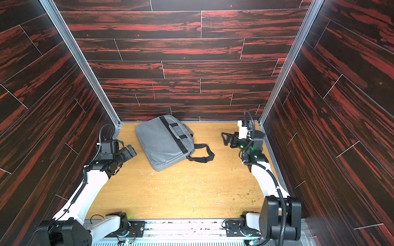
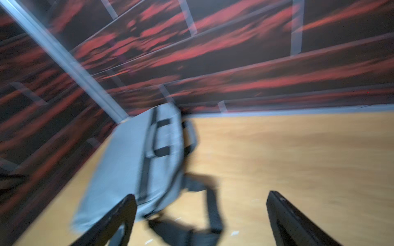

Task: Open the zippered laptop bag and take out the laptop
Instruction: Adjust the zippered laptop bag at the center of the board.

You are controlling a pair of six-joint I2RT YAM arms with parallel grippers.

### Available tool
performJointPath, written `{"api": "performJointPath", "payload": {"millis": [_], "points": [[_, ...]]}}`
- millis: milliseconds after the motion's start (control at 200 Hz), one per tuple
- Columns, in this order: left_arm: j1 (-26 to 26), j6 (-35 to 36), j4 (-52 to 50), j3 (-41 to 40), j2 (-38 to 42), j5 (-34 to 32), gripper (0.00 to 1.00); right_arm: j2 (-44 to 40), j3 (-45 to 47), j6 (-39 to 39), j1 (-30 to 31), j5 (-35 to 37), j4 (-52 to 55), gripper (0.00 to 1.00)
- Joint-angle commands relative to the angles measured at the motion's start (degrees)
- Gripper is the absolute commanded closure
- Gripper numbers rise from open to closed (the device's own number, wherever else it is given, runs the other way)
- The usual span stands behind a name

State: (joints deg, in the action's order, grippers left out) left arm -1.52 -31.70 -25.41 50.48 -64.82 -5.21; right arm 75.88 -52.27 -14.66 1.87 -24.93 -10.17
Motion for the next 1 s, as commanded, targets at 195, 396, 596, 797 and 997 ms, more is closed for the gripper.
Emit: {"api": "performJointPath", "payload": {"millis": [195,396,596,797,997], "points": [[7.66,-16.05,1.94,-1.25,-4.41,1.17,0.00,13.79,-13.31,-2.56,8.69,-7.03,14.40,0.06],[10.34,-18.22,3.43,0.95,-11.62,1.56,0.00,24.12,-22.75,-2.78,11.16,-9.00,17.20,0.12],[12.20,-20.21,5.92,1.83,-17.02,2.13,0.00,34.93,-32.61,-1.22,13.60,-9.09,20.10,0.15],[13.03,-21.46,9.54,2.00,-20.39,3.10,0.08,44.41,-41.18,1.03,15.91,-8.17,22.93,0.17],[13.80,-21.87,11.20,2.96,-23.12,3.88,0.24,54.52,-49.51,1.65,16.93,-8.08,26.20,0.22]]}}
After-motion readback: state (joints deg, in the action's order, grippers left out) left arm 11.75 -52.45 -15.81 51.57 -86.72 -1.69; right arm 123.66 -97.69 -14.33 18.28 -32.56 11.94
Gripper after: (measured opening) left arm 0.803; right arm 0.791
